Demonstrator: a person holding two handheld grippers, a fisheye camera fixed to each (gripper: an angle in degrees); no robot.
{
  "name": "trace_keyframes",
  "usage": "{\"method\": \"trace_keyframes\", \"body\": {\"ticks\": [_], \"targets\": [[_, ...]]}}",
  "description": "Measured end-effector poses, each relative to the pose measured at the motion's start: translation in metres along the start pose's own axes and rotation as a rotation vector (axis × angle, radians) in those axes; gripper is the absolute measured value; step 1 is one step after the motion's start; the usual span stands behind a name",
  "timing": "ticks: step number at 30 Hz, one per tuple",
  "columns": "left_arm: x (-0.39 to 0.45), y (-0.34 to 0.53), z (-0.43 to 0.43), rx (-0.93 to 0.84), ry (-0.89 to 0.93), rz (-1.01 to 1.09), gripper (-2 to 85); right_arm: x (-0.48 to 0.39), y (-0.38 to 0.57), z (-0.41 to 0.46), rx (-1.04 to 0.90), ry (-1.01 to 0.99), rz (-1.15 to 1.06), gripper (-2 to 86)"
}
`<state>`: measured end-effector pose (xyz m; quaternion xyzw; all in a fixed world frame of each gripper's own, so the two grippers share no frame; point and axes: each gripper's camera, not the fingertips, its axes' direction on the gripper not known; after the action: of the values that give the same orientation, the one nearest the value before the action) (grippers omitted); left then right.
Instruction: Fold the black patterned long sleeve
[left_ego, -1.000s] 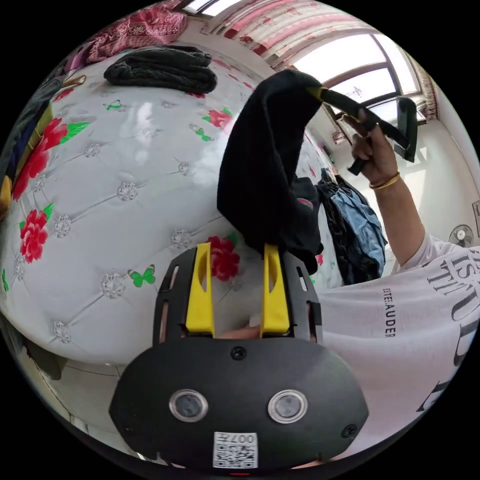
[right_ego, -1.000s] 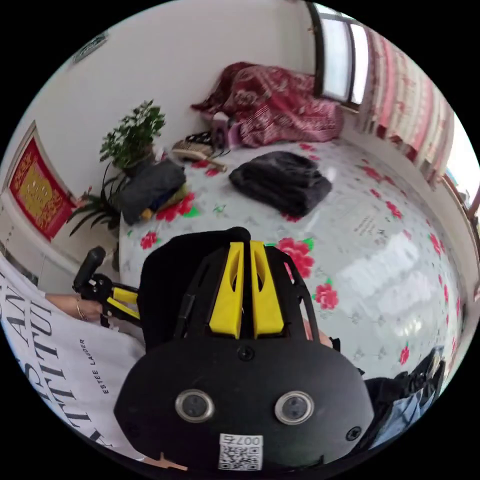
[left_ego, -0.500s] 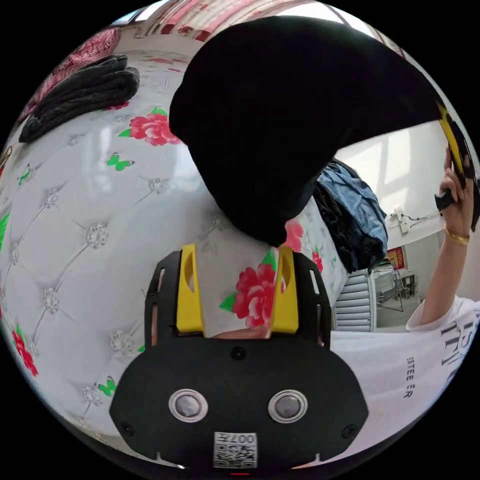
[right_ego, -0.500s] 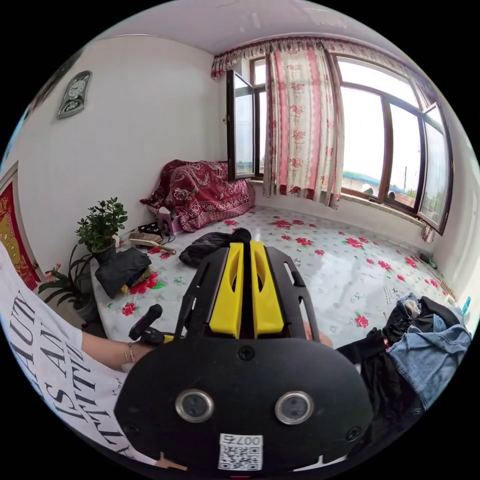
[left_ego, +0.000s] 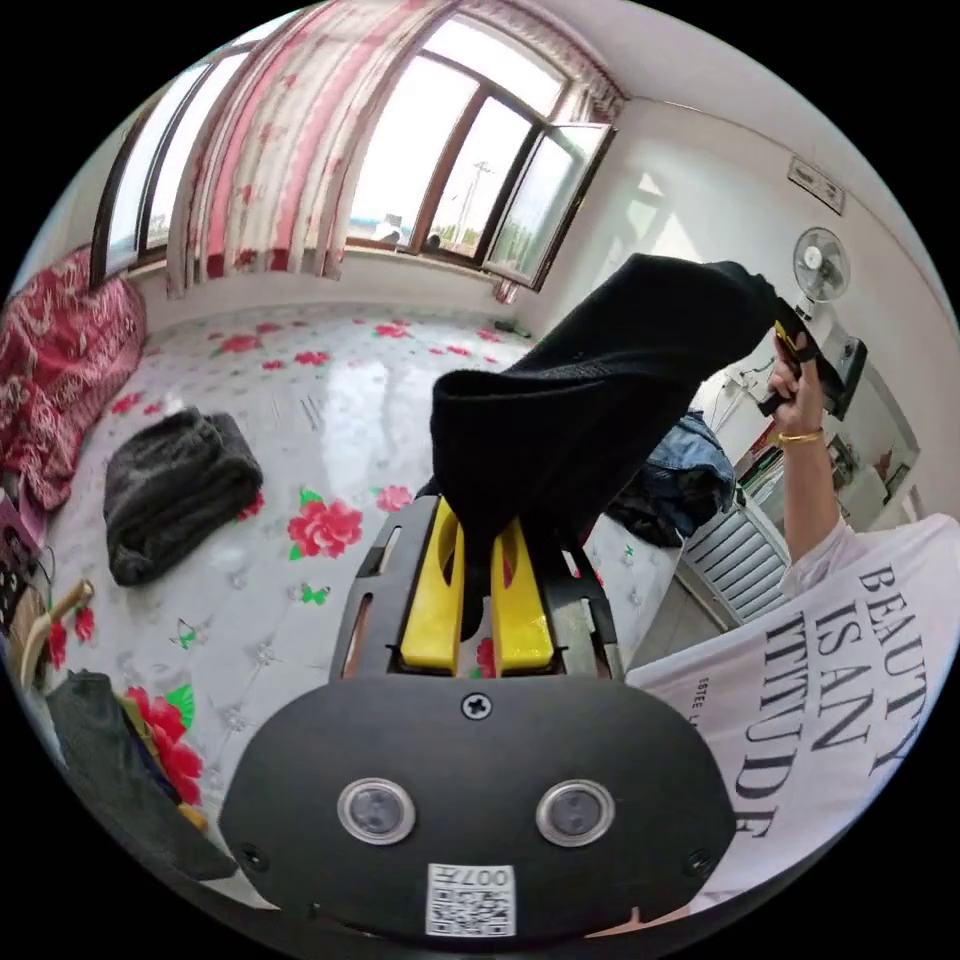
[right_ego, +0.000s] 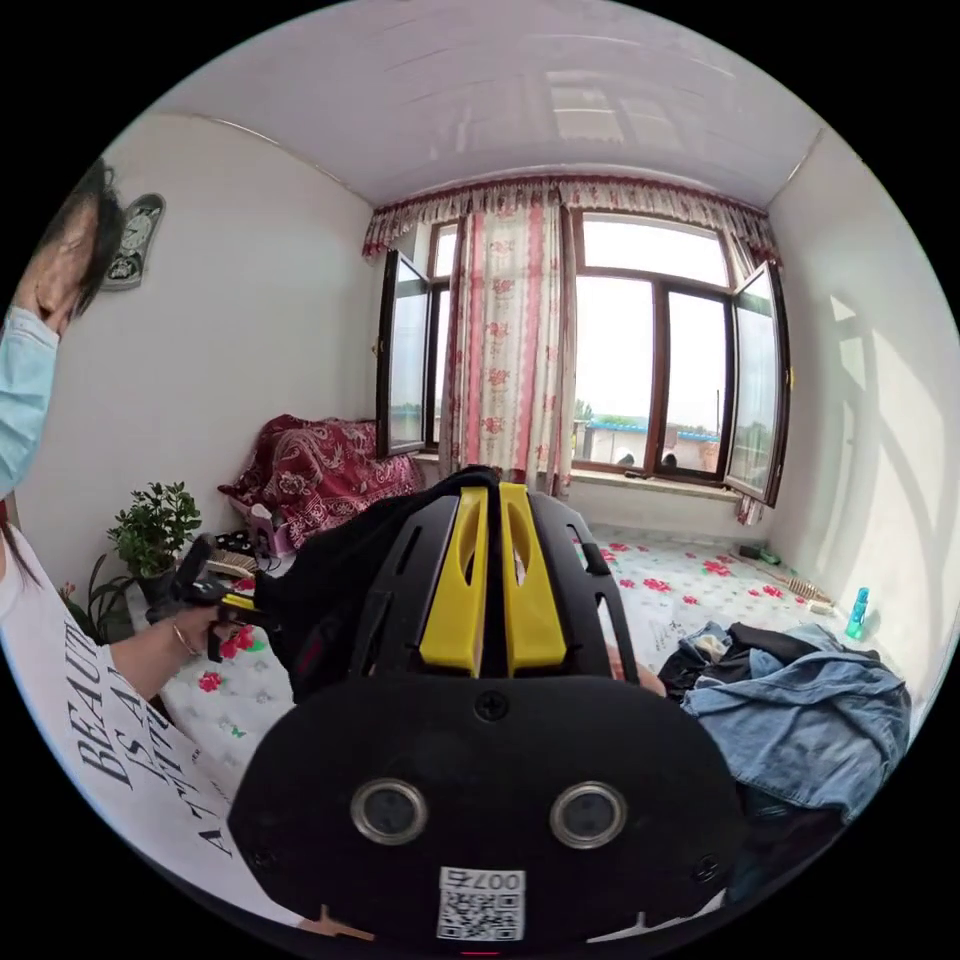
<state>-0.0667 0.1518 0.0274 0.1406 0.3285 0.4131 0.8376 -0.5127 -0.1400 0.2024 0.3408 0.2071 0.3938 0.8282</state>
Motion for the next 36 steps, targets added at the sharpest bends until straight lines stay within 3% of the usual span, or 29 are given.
{"method": "trace_keyframes", "body": {"ticks": [5,8,16,19,22,27,33,36], "targets": [[0.093,-0.04,-0.13,0.067,-0.104,0.248,2.4,-0.039,-0.028,-0.109,0.256,0.043,-0.095,0.0],[0.128,-0.045,-0.165,0.091,-0.146,0.271,3.1,-0.061,-0.031,-0.137,0.306,0.08,-0.114,0.0],[0.113,-0.031,-0.106,-0.095,-0.242,0.081,3.4,-0.066,-0.029,-0.114,0.137,-0.006,-0.021,0.1],[0.104,-0.012,-0.085,-0.123,-0.142,-0.077,2.6,-0.07,-0.027,-0.102,0.059,0.015,-0.03,0.2],[0.123,-0.008,-0.086,-0.119,-0.161,-0.09,1.7,-0.061,-0.022,-0.096,-0.02,0.027,0.004,0.2],[0.218,-0.024,-0.16,0.084,-0.311,-0.014,0.3,-0.039,-0.018,-0.125,-0.046,0.033,0.076,0.2],[0.395,-0.024,-0.269,0.414,-0.658,0.311,0.0,-0.019,-0.04,-0.228,0.146,-0.028,0.055,0.2],[0.439,-0.037,-0.283,0.544,-0.778,0.398,0.1,-0.009,-0.07,-0.25,0.211,0.022,0.001,0.2]]}}
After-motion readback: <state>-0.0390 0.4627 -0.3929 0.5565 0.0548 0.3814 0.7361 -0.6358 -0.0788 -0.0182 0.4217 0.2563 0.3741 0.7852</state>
